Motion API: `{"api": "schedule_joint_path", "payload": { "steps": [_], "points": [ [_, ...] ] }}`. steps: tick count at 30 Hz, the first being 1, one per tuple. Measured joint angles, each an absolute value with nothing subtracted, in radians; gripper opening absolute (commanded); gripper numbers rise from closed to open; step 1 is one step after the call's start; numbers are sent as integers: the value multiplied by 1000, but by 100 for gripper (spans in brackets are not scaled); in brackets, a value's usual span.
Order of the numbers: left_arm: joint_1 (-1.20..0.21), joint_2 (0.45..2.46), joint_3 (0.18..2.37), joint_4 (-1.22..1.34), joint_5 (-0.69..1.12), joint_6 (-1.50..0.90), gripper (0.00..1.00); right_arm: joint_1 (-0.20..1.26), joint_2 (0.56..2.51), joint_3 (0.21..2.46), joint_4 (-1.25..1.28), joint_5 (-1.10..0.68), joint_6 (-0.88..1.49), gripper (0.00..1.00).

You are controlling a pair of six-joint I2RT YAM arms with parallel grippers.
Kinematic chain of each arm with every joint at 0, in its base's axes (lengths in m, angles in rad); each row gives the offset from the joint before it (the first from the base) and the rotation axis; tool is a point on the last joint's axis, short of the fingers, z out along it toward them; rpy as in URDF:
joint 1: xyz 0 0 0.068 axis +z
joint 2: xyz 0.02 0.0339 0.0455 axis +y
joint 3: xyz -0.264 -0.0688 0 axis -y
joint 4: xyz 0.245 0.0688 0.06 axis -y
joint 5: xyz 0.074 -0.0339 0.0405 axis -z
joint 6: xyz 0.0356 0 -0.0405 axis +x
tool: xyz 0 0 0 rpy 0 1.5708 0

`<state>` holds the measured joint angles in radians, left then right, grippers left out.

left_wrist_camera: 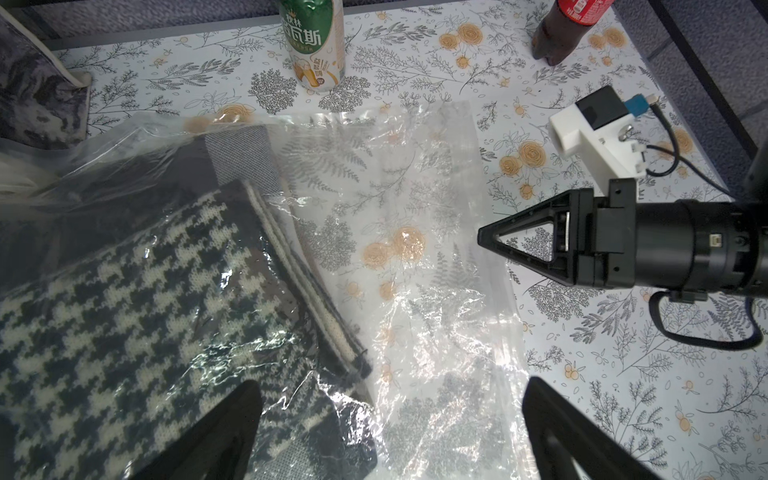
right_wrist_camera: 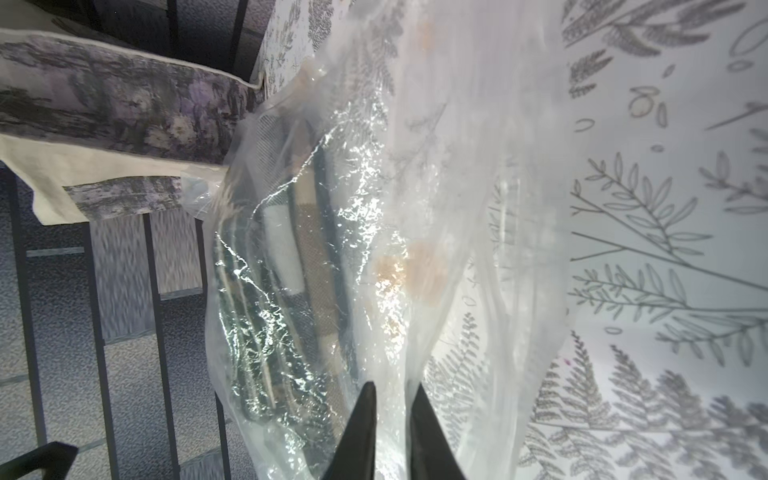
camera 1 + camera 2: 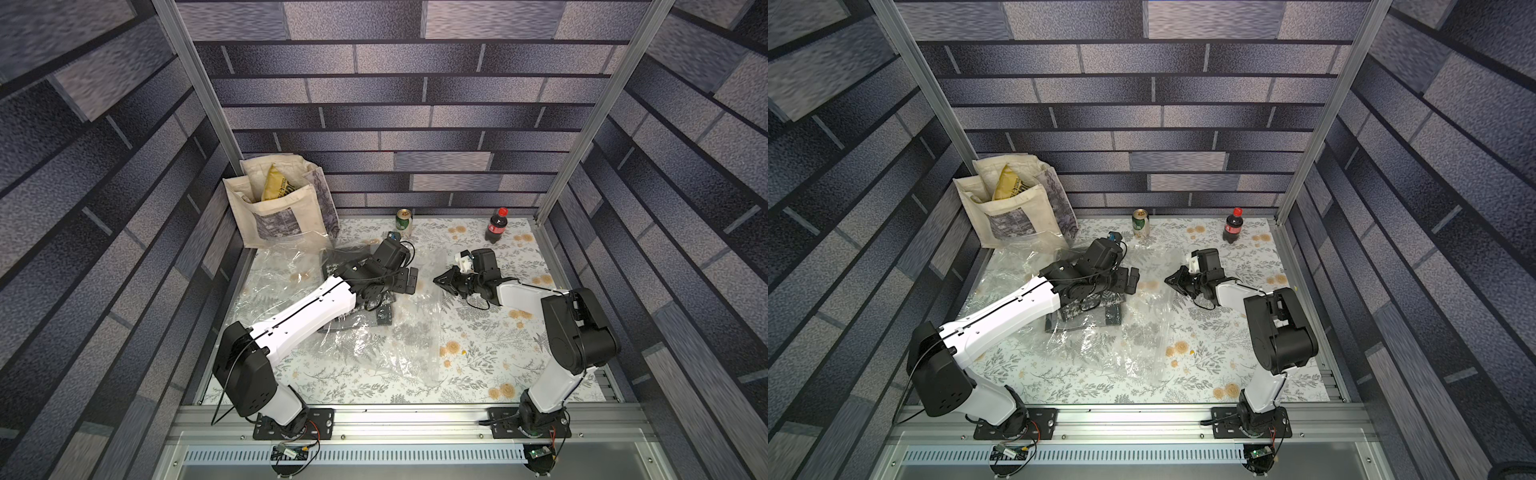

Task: Take the scarf out of the vacuum bag
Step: Open the vacuum bag at the center of the board.

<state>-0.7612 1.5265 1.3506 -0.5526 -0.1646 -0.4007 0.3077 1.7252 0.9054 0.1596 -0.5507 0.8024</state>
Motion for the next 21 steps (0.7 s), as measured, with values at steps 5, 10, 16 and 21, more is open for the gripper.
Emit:
{"api": "schedule_joint_path", "payload": {
  "steps": [5,10,16,21],
  "points": [
    [-765,1526,1347,-530,-126,-401,100,308,1729,947,139,-560,800,1],
    [-800,1526,1327,-508,-57,-399,100,314,1737,948,138,-563,813,0],
    [-844,1527,1322,-506,-2,-379,100,319,1738,982,131,-590,831,0],
    [-848,1531,1315,-478,5,-382,100,339,1725,1014,126,-608,857,0]
  ]
}}
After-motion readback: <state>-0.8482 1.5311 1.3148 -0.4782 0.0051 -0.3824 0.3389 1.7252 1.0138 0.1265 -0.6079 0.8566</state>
